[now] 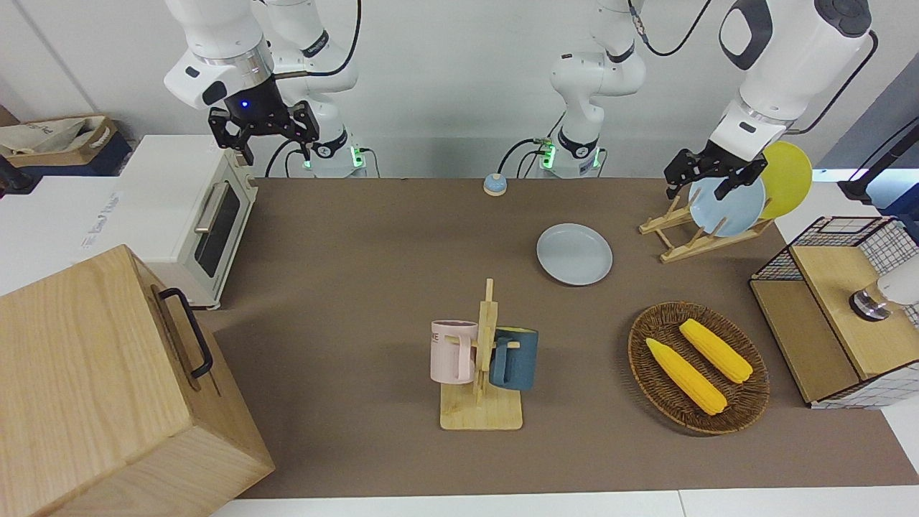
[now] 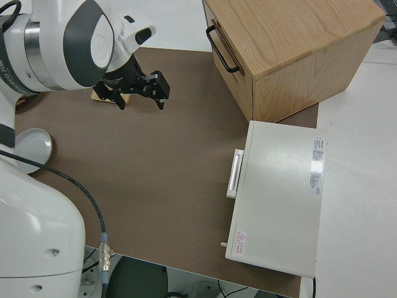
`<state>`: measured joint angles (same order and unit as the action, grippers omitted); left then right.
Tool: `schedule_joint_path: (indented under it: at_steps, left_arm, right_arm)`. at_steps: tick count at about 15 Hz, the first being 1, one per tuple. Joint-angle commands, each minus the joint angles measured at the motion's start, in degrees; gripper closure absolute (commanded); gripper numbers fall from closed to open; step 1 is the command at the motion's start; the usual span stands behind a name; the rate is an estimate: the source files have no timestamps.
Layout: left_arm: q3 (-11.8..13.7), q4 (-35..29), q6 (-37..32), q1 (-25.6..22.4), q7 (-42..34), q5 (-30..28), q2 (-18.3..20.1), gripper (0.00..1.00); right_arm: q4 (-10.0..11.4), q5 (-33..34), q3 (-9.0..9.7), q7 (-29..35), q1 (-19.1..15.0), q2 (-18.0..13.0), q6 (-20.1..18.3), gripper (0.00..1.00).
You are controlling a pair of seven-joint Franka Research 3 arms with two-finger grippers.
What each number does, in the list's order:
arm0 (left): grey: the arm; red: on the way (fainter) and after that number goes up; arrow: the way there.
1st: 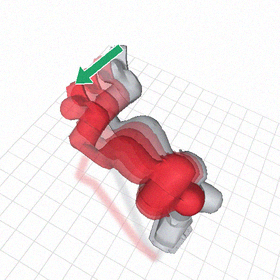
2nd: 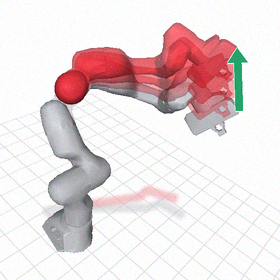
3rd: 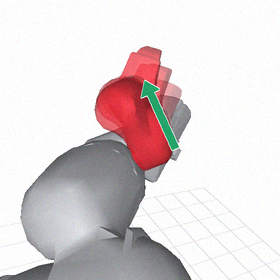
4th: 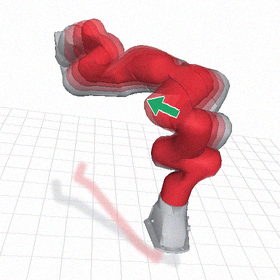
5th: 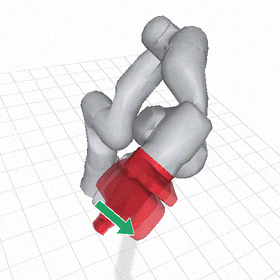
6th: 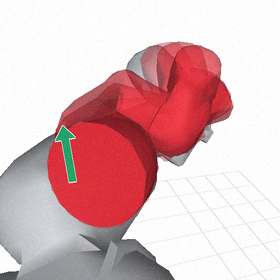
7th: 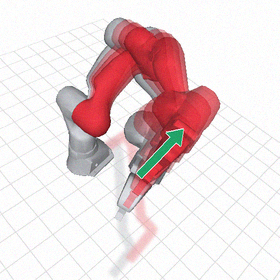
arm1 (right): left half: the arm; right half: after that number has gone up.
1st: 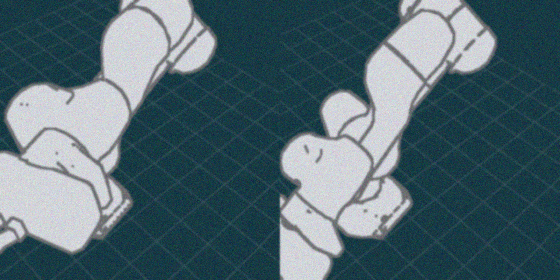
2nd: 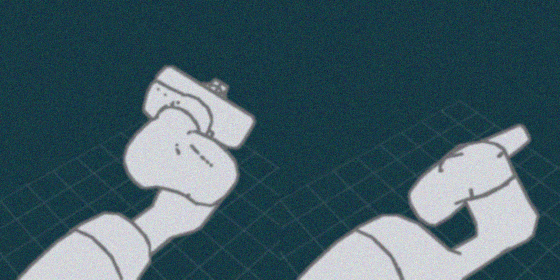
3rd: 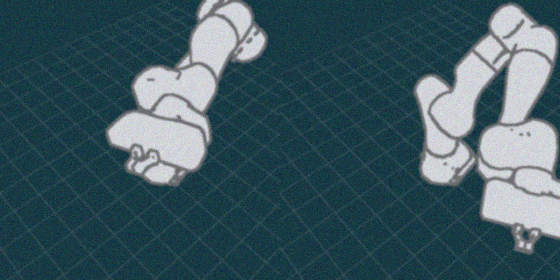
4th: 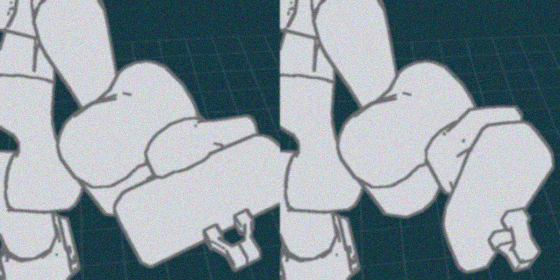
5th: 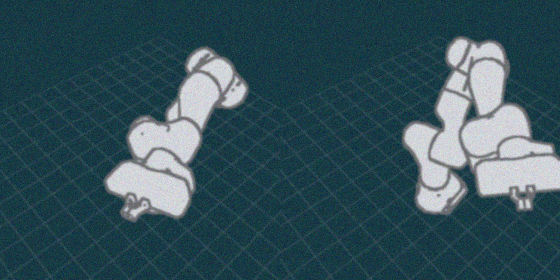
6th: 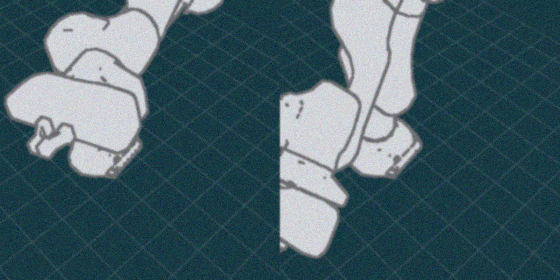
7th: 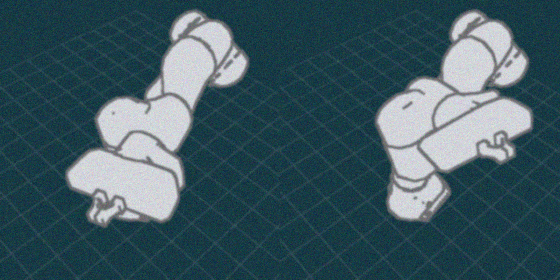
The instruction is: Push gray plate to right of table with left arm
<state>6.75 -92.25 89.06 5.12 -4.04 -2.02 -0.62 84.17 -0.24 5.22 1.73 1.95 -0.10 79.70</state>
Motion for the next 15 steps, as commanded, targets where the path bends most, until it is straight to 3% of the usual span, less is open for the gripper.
schedule_joint_path:
  at_steps: [1,5,9,15]
  left_arm:
    - [0.1,-2.3,-0.7,0.2,1.0,0.5,1.9,0.01]
    - [0.1,-11.8,4.2,0.5,1.0,-0.1,7.2,0.01]
    - [-0.4,-23.6,14.0,0.9,3.5,-0.4,12.3,0.01]
    - [-3.2,-37.4,28.8,1.1,6.2,-0.4,13.5,0.01]
  right_arm:
    - [-0.1,-0.5,0.32,-0.1,-0.6,-0.4,-0.7,0.017]
    - [0.0,-0.5,0.32,-0.1,-0.6,-0.4,-0.7,0.017]
    - [0.0,-0.5,0.32,-0.1,-0.6,-0.4,-0.7,0.017]
    - [-0.1,-0.5,0.32,-0.1,-0.6,-0.4,-0.7,0.017]
